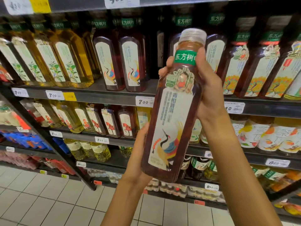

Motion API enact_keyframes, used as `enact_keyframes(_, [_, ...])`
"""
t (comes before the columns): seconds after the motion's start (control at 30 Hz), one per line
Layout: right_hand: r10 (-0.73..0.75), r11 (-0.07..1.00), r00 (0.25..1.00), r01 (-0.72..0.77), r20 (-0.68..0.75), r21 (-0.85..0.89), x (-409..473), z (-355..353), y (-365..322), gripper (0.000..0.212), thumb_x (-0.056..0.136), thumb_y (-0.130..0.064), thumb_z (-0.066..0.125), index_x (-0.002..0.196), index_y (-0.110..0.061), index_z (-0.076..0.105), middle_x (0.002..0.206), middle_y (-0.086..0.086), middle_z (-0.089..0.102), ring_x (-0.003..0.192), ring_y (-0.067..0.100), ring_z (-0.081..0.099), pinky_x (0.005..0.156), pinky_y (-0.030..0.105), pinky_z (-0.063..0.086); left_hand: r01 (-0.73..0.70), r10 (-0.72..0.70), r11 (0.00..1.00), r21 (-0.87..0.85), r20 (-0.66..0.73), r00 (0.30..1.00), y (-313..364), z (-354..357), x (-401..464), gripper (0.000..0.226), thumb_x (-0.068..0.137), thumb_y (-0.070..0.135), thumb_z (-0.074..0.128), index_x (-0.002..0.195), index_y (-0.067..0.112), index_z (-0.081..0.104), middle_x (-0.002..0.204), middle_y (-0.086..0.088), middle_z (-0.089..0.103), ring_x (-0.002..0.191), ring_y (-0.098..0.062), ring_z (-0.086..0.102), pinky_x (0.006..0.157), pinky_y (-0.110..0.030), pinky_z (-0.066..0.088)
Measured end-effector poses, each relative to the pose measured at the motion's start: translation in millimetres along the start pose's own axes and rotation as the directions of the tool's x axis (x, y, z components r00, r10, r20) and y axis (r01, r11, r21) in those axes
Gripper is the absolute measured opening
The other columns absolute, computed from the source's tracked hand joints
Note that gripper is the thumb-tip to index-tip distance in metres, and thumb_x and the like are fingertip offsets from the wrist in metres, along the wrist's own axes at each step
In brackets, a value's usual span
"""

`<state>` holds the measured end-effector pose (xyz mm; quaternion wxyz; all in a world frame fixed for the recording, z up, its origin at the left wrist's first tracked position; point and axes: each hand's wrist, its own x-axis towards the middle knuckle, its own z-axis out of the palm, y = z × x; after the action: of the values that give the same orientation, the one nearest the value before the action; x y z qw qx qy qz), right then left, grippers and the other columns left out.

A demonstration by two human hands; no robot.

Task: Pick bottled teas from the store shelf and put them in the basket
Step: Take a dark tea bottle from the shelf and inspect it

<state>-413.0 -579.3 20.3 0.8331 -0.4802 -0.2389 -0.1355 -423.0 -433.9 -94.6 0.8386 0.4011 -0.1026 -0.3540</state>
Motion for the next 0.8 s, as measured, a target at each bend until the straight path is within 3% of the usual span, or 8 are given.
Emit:
enact_keyframes(0.1, [-0.081, 0.992, 0.989, 0.093, 0.126, -0.091, -4, -1, -6, 0.047, 0.085, -0.03, 0.063, 0.116, -0.001, 0.043, 0.099, 0.016, 0.065, 0.089, 0.03, 0.064, 0.08, 0.04, 0.052, 0.048, -0.039, 0.992, -0.116, 0.078, 0.996, -8, 1, 3, 0.055, 0.073, 0.048, 0.061, 0.113, 0.013, 0.071, 0.113, -0.016, 0.069, 0.098, -0.031, 0.068, 0.097, -0.056, 0.047])
enact_keyframes(0.2, [-0.013, 0.966, 0.974, 0.07, 0.225, -0.25, -9, 9, -7, 0.049, 0.086, -0.03, 0.062, 0.121, -0.003, 0.042, 0.105, 0.013, 0.065, 0.097, 0.024, 0.065, 0.084, 0.033, 0.05, 0.146, -0.135, 0.956, -0.256, 0.058, 0.989, -20, -1, 12, 0.049, 0.087, 0.046, 0.046, 0.102, 0.009, 0.075, 0.103, -0.017, 0.072, 0.089, -0.033, 0.07, 0.077, -0.048, 0.058])
enact_keyframes(0.3, [-0.018, 0.92, 0.97, 0.111, 0.242, -0.376, -18, 10, -11, 0.054, 0.088, -0.036, 0.06, 0.127, -0.004, 0.041, 0.113, 0.013, 0.063, 0.107, 0.019, 0.063, 0.089, 0.028, 0.048, 0.119, -0.119, 0.956, -0.268, 0.015, 0.993, -16, -3, 23, 0.046, 0.084, 0.042, 0.047, 0.096, 0.009, 0.077, 0.102, -0.016, 0.073, 0.088, -0.033, 0.07, 0.079, -0.046, 0.058])
enact_keyframes(0.43, [-0.027, 0.814, 0.981, 0.135, 0.195, -0.565, -35, 7, -12, 0.055, 0.087, -0.031, 0.061, 0.132, -0.008, 0.041, 0.118, -0.001, 0.064, 0.114, 0.018, 0.06, 0.094, 0.032, 0.047, -0.003, -0.006, 0.97, -0.241, -0.036, 0.999, 5, -5, 34, 0.037, 0.062, 0.036, 0.066, 0.083, 0.009, 0.08, 0.092, -0.016, 0.075, 0.078, -0.03, 0.073, 0.06, -0.04, 0.059])
enact_keyframes(0.57, [-0.13, 0.807, 0.988, 0.156, 0.085, -0.569, -42, 15, 5, 0.049, 0.078, -0.027, 0.064, 0.121, -0.006, 0.052, 0.105, -0.004, 0.07, 0.104, 0.019, 0.065, 0.089, 0.034, 0.051, -0.055, 0.041, 0.969, -0.242, -0.062, 0.997, 11, -10, 41, 0.041, 0.045, 0.042, 0.069, 0.074, 0.014, 0.08, 0.085, -0.014, 0.076, 0.071, -0.029, 0.073, 0.054, -0.039, 0.059])
enact_keyframes(0.63, [-0.171, 0.814, 0.984, 0.169, 0.048, -0.555, -39, 19, 10, 0.039, 0.08, -0.026, 0.064, 0.114, -0.01, 0.056, 0.1, -0.004, 0.07, 0.098, 0.018, 0.066, 0.085, 0.031, 0.052, -0.065, 0.056, 0.979, -0.193, -0.051, 0.997, 6, -11, 42, 0.042, 0.052, 0.045, 0.068, 0.08, 0.016, 0.08, 0.091, -0.013, 0.075, 0.078, -0.028, 0.074, 0.058, -0.038, 0.059])
enact_keyframes(0.7, [-0.185, 0.816, 0.983, 0.164, 0.019, -0.554, -31, 19, 13, 0.03, 0.082, -0.027, 0.063, 0.11, -0.017, 0.058, 0.097, 0.0, 0.07, 0.093, 0.018, 0.066, 0.08, 0.03, 0.053, -0.097, 0.086, 0.988, -0.118, -0.092, 0.992, -3, -14, 41, 0.038, 0.074, 0.044, 0.057, 0.089, 0.017, 0.08, 0.099, -0.011, 0.075, 0.086, -0.025, 0.073, 0.063, -0.034, 0.059])
enact_keyframes(0.8, [-0.192, 0.804, 0.977, 0.1, -0.097, -0.587, -15, 13, 20, 0.025, 0.083, -0.033, 0.064, 0.106, -0.024, 0.061, 0.1, 0.009, 0.07, 0.093, 0.024, 0.066, 0.081, 0.041, 0.055, -0.111, 0.118, 0.993, 0.044, -0.212, 0.97, -11, -25, 40, 0.043, 0.093, 0.04, 0.038, 0.095, 0.022, 0.077, 0.101, -0.008, 0.075, 0.09, -0.022, 0.072, 0.065, -0.031, 0.059])
